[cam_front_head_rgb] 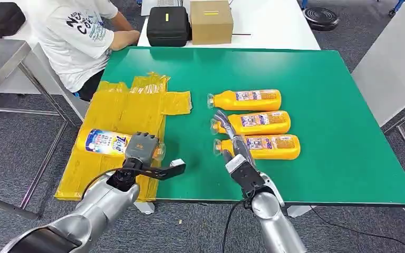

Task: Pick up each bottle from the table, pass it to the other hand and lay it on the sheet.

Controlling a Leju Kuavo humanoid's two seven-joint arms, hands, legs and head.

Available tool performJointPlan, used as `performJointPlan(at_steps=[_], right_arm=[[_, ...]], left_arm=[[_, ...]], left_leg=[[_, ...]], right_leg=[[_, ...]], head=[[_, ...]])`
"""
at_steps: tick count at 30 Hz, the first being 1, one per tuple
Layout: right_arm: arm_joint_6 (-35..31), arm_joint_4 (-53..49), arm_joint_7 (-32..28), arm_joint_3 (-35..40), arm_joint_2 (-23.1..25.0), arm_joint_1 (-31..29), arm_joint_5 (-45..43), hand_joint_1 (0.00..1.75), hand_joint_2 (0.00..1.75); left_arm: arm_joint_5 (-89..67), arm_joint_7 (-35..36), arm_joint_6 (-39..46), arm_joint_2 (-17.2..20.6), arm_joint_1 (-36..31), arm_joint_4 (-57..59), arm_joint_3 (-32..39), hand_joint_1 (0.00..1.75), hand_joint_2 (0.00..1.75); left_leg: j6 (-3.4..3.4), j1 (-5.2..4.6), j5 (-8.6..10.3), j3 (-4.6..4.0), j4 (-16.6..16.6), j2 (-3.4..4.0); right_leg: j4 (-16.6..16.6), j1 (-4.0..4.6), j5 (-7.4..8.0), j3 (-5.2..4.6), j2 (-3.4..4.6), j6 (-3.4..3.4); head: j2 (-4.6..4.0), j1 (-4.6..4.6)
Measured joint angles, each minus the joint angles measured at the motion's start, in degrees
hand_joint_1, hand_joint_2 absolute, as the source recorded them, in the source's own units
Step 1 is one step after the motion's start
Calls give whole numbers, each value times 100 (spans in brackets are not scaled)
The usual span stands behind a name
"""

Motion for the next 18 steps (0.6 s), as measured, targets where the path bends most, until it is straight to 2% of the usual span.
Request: performJointPlan(at_steps=[12, 13, 14, 15, 16, 18], right_arm=[[26, 142, 22, 50, 0, -133, -57, 0, 0], [39, 160, 42, 50, 2, -173, -61, 0, 0], [50, 173, 55, 50, 9, -208, -66, 0, 0], [59, 184, 55, 50, 13, -230, -66, 0, 0], [59, 195, 55, 53, 15, -246, -66, 0, 0], [59, 223, 57, 57, 15, -270, -74, 0, 0]], left_arm=[[61, 0, -31, -7, 22, 109, -79, 175, 175], [65, 0, -31, -13, 22, 109, -79, 148, 175], [79, 0, -31, -15, 22, 109, -79, 45, 175], [79, 0, -31, -15, 22, 111, -79, 28, 175], [79, 0, -31, -15, 22, 114, -79, 21, 175], [76, 0, -22, -18, 21, 116, -79, 28, 175]], left_leg=[[0, 0, 0, 0, 0, 0], [0, 0, 0, 0, 0, 0], [0, 0, 0, 0, 0, -1], [0, 0, 0, 0, 0, 0], [0, 0, 0, 0, 0, 0], [0, 0, 0, 0, 0, 0]], right_leg=[[0, 0, 0, 0, 0, 0], [0, 0, 0, 0, 0, 0], [0, 0, 0, 0, 0, 0], [0, 0, 0, 0, 0, 0], [0, 0, 0, 0, 0, 0], [0, 0, 0, 0, 0, 0]], head=[[0, -2], [0, -2], [0, -2], [0, -2], [0, -2], [0, -2]])
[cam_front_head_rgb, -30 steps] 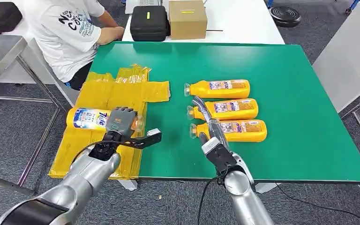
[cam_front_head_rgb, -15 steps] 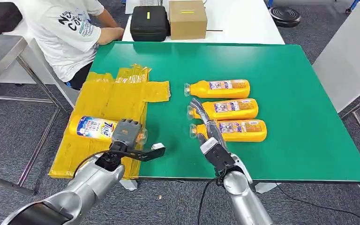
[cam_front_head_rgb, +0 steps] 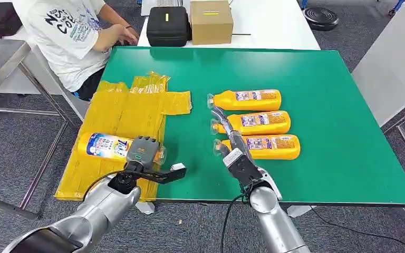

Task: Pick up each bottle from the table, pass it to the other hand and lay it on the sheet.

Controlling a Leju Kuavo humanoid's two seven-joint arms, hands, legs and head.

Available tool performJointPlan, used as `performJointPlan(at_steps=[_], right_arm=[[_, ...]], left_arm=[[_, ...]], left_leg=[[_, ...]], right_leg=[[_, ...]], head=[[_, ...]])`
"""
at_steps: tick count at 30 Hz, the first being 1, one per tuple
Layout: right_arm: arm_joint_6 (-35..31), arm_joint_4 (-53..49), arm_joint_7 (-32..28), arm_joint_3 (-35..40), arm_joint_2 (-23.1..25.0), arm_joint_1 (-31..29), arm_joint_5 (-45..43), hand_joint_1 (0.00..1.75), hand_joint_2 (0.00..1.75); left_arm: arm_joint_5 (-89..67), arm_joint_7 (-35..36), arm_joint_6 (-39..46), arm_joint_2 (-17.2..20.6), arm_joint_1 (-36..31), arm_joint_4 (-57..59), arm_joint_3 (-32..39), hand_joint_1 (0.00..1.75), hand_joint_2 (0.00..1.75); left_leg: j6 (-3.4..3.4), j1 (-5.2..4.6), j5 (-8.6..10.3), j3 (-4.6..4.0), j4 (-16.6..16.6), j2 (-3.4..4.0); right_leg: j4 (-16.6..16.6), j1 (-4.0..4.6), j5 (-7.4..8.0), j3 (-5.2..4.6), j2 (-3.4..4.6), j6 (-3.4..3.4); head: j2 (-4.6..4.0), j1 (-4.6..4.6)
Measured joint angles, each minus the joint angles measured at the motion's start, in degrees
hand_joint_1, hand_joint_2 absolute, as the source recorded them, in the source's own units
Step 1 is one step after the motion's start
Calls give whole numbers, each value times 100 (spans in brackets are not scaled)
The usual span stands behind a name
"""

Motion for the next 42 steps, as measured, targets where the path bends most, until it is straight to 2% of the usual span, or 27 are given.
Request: performJointPlan(at_steps=[2, 12, 14, 16, 25, 34, 42], right_arm=[[0, 31, 0, 18, 0, -25, -11, 0, 0], [0, 186, 0, 42, 0, -122, -76, 0, 0], [0, 205, 0, 44, 0, -124, -76, 0, 0], [0, 225, 0, 52, 0, -127, -79, 0, 0], [-46, 260, -20, 81, 0, -127, -122, 0, 0], [-79, 262, -22, 77, -2, -117, -135, 0, 0], [-177, 262, -20, -4, -2, -99, -65, 0, 0]], left_arm=[[0, 0, 0, -2, -2, 2, 0, 23, 175], [18, -20, 41, -15, -36, 9, 2, 23, 175], [17, -20, 50, -15, -35, 13, 2, 3, 175], [17, -22, 52, -15, -36, 13, 2, 0, 175], [-114, 42, 30, -17, -72, 13, 2, 0, 175], [-149, 101, -617, -22, -149, -13, -7, 0, 175], [-153, -18, -769, -9, -15, -289, -61, 0, 175]], left_leg=[[0, 0, 0, 0, 0, 0], [0, 0, 0, 0, 0, 0], [0, 0, 0, 0, 0, 0], [0, 0, 0, 1, 0, 0], [0, 0, 0, 2, 0, 1], [0, 0, 0, 11, -1, 3], [0, 0, 0, 12, -1, 3]], right_leg=[[0, 0, 0, 0, 0, 0], [0, 0, 0, 0, 0, 0], [0, 0, 0, 0, 0, 0], [0, 0, 0, 0, 0, 0], [0, 0, 0, 1, 1, 0], [0, 0, 0, 7, 1, 0], [0, 1, 0, 9, 1, 0]], head=[[0, 0], [0, 0], [0, 0], [0, 0], [0, 0], [0, 0], [0, 0]])
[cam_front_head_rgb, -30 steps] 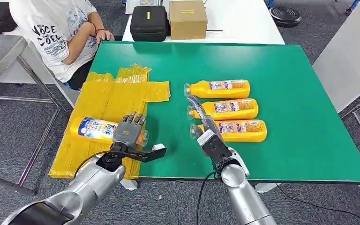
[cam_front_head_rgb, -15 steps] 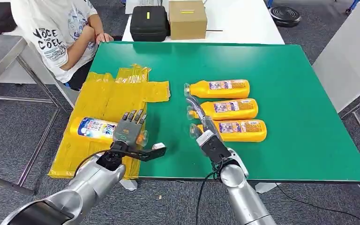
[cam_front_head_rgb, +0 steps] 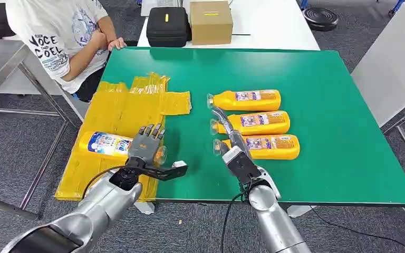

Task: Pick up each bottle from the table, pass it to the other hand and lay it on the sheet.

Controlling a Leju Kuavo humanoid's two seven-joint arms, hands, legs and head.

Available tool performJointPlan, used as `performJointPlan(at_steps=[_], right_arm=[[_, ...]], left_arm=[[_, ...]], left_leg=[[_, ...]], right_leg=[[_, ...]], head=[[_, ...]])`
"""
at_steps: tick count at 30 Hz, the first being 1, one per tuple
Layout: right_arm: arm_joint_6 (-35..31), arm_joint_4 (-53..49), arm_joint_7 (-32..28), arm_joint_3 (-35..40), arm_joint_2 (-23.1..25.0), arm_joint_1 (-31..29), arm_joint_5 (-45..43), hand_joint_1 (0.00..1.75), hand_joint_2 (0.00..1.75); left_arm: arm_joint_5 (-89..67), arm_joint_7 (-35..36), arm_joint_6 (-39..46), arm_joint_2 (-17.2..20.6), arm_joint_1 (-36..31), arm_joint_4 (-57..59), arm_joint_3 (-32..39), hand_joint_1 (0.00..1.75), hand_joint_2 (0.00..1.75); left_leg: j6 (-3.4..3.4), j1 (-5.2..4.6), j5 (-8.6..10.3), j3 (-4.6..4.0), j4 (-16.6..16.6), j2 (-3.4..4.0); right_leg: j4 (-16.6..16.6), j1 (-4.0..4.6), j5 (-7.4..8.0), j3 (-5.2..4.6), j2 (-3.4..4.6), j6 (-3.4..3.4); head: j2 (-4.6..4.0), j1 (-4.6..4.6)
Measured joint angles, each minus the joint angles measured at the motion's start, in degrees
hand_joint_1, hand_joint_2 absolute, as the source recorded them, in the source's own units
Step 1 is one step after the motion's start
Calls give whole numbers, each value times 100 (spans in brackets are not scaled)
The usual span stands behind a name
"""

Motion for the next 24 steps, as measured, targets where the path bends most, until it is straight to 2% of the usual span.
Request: performJointPlan(at_steps=[16, 24], right_arm=[[-20, 0, -9, -35, 0, 154, 79, 0, 0], [-24, -70, 9, -68, 2, 225, 153, 0, 0]], left_arm=[[-2, -113, 9, 111, 560, -823, 0, 0, 175], [-2, 175, 118, 199, 920, -1386, -74, 0, 175]], left_leg=[[0, 0, -1, 4, -1, -1], [0, 0, -1, 4, -1, -1]], right_leg=[[-1, -1, 0, 6, -1, 0], [-1, -1, -1, 6, -1, 0]], head=[[0, 0], [0, -2]])
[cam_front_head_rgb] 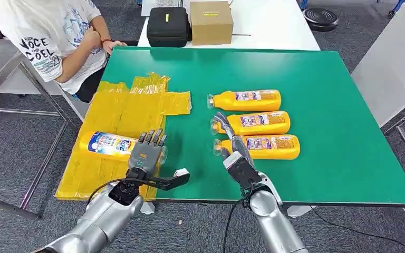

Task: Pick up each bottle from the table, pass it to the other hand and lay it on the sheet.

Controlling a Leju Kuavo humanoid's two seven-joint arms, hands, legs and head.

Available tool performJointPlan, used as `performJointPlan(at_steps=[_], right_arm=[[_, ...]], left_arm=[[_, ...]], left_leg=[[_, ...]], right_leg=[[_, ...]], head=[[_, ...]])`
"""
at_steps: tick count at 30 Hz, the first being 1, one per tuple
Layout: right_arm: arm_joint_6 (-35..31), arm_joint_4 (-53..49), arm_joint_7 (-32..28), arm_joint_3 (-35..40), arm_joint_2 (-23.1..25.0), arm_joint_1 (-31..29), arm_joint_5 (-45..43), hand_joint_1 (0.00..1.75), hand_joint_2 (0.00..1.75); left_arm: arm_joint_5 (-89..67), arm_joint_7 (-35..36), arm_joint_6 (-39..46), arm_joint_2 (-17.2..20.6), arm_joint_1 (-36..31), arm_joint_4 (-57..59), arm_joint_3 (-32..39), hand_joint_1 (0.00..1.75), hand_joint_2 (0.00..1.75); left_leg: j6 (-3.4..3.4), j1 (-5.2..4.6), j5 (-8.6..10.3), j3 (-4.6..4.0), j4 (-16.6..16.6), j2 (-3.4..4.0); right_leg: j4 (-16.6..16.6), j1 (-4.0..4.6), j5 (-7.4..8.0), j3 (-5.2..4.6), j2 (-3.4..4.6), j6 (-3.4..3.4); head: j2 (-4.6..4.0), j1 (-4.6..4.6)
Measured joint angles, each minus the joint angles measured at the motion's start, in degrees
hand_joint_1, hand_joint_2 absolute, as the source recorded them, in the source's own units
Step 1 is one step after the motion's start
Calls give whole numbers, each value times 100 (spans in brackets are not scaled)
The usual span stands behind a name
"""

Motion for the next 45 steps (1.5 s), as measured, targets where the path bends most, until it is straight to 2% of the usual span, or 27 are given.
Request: performJointPlan(at_steps=[5, 9, 16, 19, 23, 28, 30, 31, 32, 34, 36, 38, 39, 42, 43, 45], right_arm=[[0, -24, 0, -9, 0, 19, 11, 0, 0], [0, -81, 7, -44, 0, 115, 35, 0, 0], [22, -168, 37, -63, 0, 228, 94, 0, 0], [31, -181, 77, -63, 0, 230, 107, 0, 0], [37, -184, 103, -63, 0, 229, 114, 0, 0], [39, -184, 103, -63, 0, 229, 114, 0, 0], [39, -184, 103, -63, 0, 223, 87, 0, 0], [28, -184, 103, -63, 0, 222, 57, 0, 0], [-2, -184, 103, -63, -4, 223, 39, 0, 175], [-145, -184, 118, -63, -22, 222, 118, 0, 175], [-386, -184, 240, -63, -87, 215, 503, 0, 175], [-474, -179, 431, -63, -193, 168, 912, 0, 175], [-518, -175, 543, -63, -260, 132, 1146, 0, 0], [-627, -103, 866, -118, -512, -5, 1771, 0, 0], [-634, -61, 956, -155, -590, -70, 1904, 0, 175], [-612, 77, 1119, -252, -737, -263, 2180, 0, 175]], left_arm=[[0, 94, 20, 48, 127, -235, -33, 0, 175], [0, 490, 79, 186, 387, -781, -136, 0, 175], [0, 1621, 222, 727, 575, -2045, -705, 0, 175], [-2, 1760, 667, 920, 587, -2433, -949, 0, 175], [-2, 1762, 1135, 1062, 586, -2712, -1176, 0, 175], [-2, 1685, 1290, 1139, 590, -2868, -1333, 0, 175], [0, 1330, 1506, 1141, 626, -2920, -1331, 0, 175], [105, 824, 1653, 1097, 714, -2968, -1239, 0, 175], [412, 225, 1749, 1005, 825, -3018, -1092, 0, 175], [1742, -1080, 1729, 810, 1067, -3112, -736, 0, 175], [3902, -2210, 1525, 613, 1284, -3206, -278, 0, 175], [5422, -2930, 1195, 476, 1424, -3219, 181, 0, 175], [6142, -3247, 952, 433, 1493, -3217, 454, 0, 175], [7684, -3834, 141, 288, 1663, -3154, 1142, 0, 175], [7959, -3924, -11, 245, 1710, -3119, 1319, 0, 175], [8510, -3980, -285, 151, 1749, -3022, 1616, 0, 175]], left_leg=[[0, 0, 0, 0, 0, 0], [0, 1, 0, -2, 0, 0], [-1, 2, 0, -5, -1, 0], [-1, 2, 0, -5, -1, -1], [0, 1, 0, -5, 0, 0], [0, 1, 0, -6, 0, 0], [0, 1, 0, -6, 0, 0], [-1, 1, -1, -4, 0, 1], [-1, 1, -1, -5, 0, 1], [-2, 1, -2, -7, 0, 1], [-2, 0, -7, -8, 0, 3], [-2, 0, -7, -8, 0, 3], [-2, 0, -7, -7, 0, 3], [-3, 1, -3, -8, 0, -4], [-3, 1, -3, -8, 0, -1], [-2, 0, -2, -8, 0, 1]], right_leg=[[0, 0, 0, 0, 0, 0], [0, 1, 0, -3, 0, 0], [0, 3, -1, -6, 0, -1], [0, 2, -1, -6, 0, -1], [0, 1, -1, -5, 0, -1], [0, 1, -1, -5, 0, -1], [0, 1, -1, -5, 0, -1], [0, 1, -1, -5, 1, -1], [-1, 1, -1, -6, 1, 0], [-1, 1, -2, -8, 1, -1], [-1, 0, -2, -8, 1, 0], [-2, 0, -2, -9, 1, -1], [-3, 1, -2, -9, 1, -1], [-2, 1, -2, -8, -2, -1], [-2, 1, -1, -8, -1, 0], [-2, 0, 0, -8, 0, 0]], head=[[0, 4], [0, 2], [0, 2], [0, 4], [0, 4], [0, 2], [0, 2], [0, 0], [0, 0], [0, 7], [0, 4], [0, 2], [0, 0], [0, 4], [0, 2], [0, 2]])
